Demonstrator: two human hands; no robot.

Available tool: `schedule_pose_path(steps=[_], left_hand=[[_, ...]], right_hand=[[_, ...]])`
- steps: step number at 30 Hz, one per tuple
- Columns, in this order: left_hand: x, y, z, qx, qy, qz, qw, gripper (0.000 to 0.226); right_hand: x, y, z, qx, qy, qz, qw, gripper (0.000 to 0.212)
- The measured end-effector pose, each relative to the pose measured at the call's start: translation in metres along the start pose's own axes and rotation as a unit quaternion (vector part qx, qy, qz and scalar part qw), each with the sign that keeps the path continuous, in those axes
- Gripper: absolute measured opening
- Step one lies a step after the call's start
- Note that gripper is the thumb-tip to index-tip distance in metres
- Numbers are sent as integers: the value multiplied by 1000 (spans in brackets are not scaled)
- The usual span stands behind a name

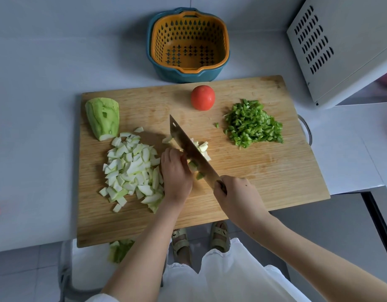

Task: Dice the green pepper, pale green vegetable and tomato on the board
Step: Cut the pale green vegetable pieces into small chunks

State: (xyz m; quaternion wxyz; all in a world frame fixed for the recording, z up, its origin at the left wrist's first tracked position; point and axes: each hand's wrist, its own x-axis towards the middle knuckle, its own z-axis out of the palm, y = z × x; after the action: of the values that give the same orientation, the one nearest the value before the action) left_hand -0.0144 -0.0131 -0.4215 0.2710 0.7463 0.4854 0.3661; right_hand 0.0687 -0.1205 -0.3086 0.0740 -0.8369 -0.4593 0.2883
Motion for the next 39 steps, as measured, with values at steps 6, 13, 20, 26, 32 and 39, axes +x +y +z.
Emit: schedule_pose_path(steps=[6, 13, 20, 26, 32, 39], left_hand=[[1, -1, -2, 1, -14, -28, 1000, 14], [1, -2, -6, 13, -16, -33, 999, 12], [-13, 13, -14, -14, -61, 11, 998, 15], [-14, 7, -12, 15, -83, 0, 996, 19], [-17, 6, -11, 43, -97, -23, 994, 15], [-17, 10, -13, 8, -77, -13, 997, 21]], right_hand=[[13, -4, 8, 22, 1, -1, 1000, 39], [-4, 2, -6, 24, 19, -4, 1000, 38], [4, -3, 1, 8, 8, -9, 1000, 39], [8, -6, 4, 22, 6, -4, 1000, 40], [-3, -7, -7, 39, 30, -13, 999, 42], [-7, -6, 1, 29, 7, -7, 1000, 41]])
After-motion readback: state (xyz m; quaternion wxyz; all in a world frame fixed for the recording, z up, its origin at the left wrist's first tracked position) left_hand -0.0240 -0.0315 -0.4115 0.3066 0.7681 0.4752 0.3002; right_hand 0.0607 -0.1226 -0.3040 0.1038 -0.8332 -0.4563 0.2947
